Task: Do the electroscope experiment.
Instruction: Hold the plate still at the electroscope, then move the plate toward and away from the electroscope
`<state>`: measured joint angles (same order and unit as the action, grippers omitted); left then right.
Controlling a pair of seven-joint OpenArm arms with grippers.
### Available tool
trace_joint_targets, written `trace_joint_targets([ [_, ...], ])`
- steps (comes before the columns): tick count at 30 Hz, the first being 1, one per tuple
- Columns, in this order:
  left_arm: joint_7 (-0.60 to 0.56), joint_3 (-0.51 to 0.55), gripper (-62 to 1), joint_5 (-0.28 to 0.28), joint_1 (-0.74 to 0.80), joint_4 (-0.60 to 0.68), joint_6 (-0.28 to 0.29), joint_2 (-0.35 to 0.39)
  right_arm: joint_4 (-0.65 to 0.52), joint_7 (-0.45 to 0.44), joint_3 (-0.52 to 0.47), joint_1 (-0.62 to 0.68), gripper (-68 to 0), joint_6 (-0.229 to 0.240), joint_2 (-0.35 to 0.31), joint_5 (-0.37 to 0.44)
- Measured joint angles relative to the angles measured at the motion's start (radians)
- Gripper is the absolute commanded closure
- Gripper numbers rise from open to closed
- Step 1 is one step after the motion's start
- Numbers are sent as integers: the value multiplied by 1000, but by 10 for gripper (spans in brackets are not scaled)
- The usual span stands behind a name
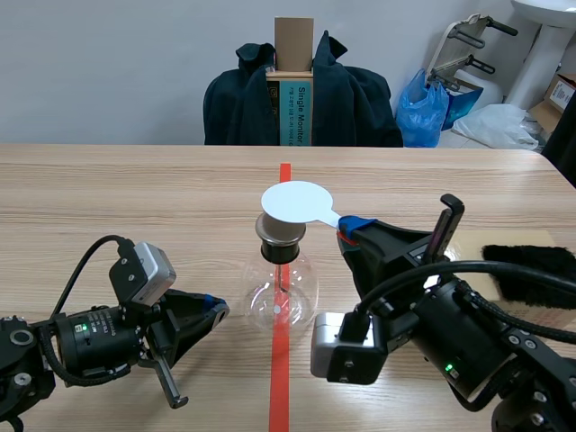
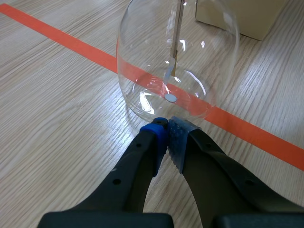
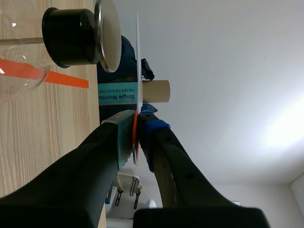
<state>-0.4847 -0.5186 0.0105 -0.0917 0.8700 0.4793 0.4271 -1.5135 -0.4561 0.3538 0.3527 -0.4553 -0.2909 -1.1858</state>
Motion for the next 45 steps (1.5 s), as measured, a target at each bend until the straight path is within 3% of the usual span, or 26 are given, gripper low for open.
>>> trace_joint_targets([
  [33, 0, 0, -27, 0, 0, 0, 0, 0, 0, 1, 0, 0, -8, 0, 0, 0],
  [41, -1, 0, -28, 0, 0, 0, 0, 0, 0, 137, 0, 0, -8, -61, 18, 0],
  [45, -3, 0, -27, 0, 0, 0, 0, 0, 0, 190, 0, 0, -8, -62, 39, 0],
])
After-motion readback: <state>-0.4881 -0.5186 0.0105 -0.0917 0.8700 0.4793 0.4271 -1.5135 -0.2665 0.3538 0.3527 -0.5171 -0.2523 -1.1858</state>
